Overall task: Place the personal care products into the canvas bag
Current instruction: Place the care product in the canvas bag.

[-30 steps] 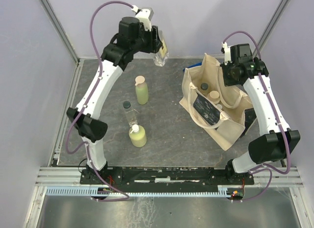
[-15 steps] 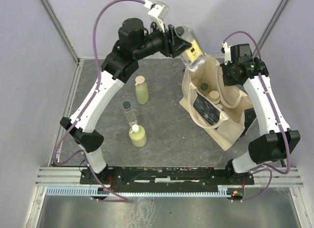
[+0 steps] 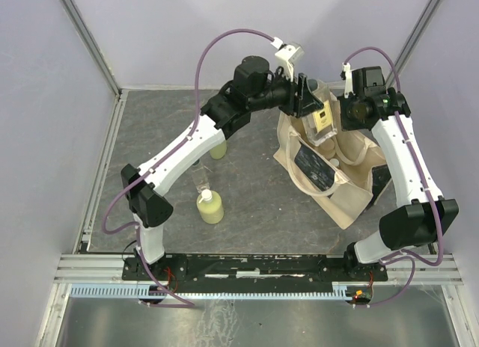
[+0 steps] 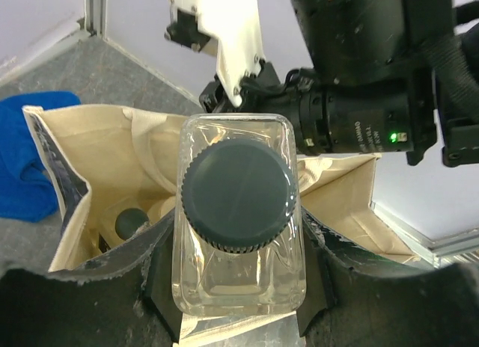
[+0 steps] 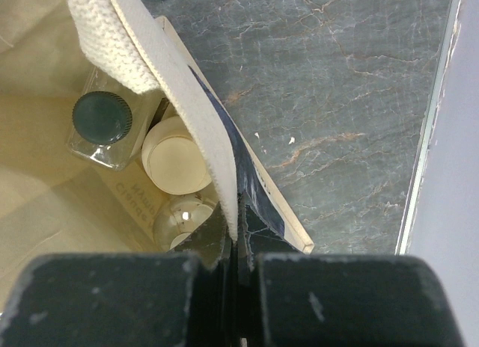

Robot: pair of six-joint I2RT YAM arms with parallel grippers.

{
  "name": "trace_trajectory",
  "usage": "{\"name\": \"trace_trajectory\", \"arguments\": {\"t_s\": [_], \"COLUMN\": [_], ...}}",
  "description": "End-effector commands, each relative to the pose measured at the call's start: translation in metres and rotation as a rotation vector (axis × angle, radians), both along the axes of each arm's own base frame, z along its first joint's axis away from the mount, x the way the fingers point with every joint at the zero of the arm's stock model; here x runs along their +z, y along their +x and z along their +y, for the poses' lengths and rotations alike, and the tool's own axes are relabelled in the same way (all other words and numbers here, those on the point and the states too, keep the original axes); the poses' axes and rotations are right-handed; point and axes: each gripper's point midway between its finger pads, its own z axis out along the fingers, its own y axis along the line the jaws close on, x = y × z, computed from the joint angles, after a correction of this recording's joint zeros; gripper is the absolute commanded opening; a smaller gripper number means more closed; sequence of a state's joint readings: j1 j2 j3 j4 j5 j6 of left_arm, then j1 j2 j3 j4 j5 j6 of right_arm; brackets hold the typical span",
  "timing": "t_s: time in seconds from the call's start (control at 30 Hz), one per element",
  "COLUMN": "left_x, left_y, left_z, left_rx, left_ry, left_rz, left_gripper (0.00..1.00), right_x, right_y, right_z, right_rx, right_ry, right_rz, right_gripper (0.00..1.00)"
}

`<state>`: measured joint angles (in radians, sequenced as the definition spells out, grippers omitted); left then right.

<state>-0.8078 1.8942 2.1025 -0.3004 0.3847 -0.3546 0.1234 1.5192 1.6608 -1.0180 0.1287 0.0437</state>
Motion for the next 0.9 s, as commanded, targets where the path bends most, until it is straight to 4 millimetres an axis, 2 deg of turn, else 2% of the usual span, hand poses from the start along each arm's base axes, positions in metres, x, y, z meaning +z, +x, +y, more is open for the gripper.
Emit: {"name": "trace_trajectory", "arguments": {"t_s": [0.0,0.27,0.5,0.87], "left_x": [0.09,0.059,0.035,-0.005], "left_y": [-0.021,-0.03,-0.04,-0.056], "left_z": [0.001,-0.029,-0.045,-0.072], "left_rx": [-0.01,-0.057,-0.081,-0.085], "left_ry": [-0.23,-0.239,-0.226,-0.155], "left_rz": [-0.194,-0.146,-0.121,-0.093], "left_gripper": [0.03,0.03,0.03,0.03], "right_x": [0.026,0.027,0.029,0.012], "right_y": [0.009,0.012,0.018,0.038], "right_z": [0.0,-0.01,-0.024,-0.042], "right_rx": [-0.038,-0.082,-0.111,-0.088], "right_ry": [0.027,-0.012,-0.095,-0.236], "right_rz": [-0.102,-0.115,-0.115,-0.081], "right_gripper": [0.0,0.0,0.0,0.0]}}
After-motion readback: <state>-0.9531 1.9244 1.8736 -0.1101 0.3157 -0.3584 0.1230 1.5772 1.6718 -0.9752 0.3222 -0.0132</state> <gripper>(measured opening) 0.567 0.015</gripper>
